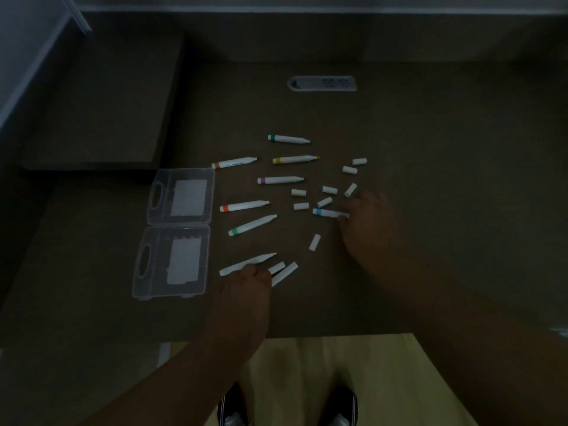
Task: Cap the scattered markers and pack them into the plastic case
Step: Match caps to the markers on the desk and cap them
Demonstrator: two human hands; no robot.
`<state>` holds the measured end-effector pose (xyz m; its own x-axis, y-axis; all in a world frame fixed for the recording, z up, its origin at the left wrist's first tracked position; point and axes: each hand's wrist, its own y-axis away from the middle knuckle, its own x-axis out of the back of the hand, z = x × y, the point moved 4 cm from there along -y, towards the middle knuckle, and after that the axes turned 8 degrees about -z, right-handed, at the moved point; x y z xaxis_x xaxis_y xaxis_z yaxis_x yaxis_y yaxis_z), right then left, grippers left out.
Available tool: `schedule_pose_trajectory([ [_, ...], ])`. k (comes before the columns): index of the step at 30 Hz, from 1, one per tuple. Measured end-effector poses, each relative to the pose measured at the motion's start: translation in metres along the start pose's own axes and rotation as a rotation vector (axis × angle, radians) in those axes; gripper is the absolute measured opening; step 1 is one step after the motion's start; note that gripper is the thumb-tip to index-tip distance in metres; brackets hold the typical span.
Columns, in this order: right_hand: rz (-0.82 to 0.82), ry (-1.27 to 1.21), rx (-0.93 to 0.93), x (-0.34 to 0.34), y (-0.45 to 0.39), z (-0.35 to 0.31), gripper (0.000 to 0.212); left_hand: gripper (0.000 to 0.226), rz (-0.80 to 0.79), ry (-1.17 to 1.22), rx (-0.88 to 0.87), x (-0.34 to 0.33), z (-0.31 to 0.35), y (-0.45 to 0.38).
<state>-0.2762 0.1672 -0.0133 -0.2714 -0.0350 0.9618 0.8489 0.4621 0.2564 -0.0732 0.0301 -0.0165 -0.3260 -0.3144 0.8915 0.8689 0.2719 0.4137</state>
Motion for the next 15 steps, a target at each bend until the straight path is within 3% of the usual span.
schedule_pose_trajectory([
  [9, -0.091, 0.056, 0.050, -0.009, -0.008, -0.001, 0.031, 0.043, 0.006, 0.129, 0.024, 0.007, 0.003, -0.012],
  [15, -0.063, 0.051, 0.282, 0.019, 0.027, -0.039, 0.023, 0.038, 0.210, 0.155, -0.082, 0.048, 0.021, -0.024],
])
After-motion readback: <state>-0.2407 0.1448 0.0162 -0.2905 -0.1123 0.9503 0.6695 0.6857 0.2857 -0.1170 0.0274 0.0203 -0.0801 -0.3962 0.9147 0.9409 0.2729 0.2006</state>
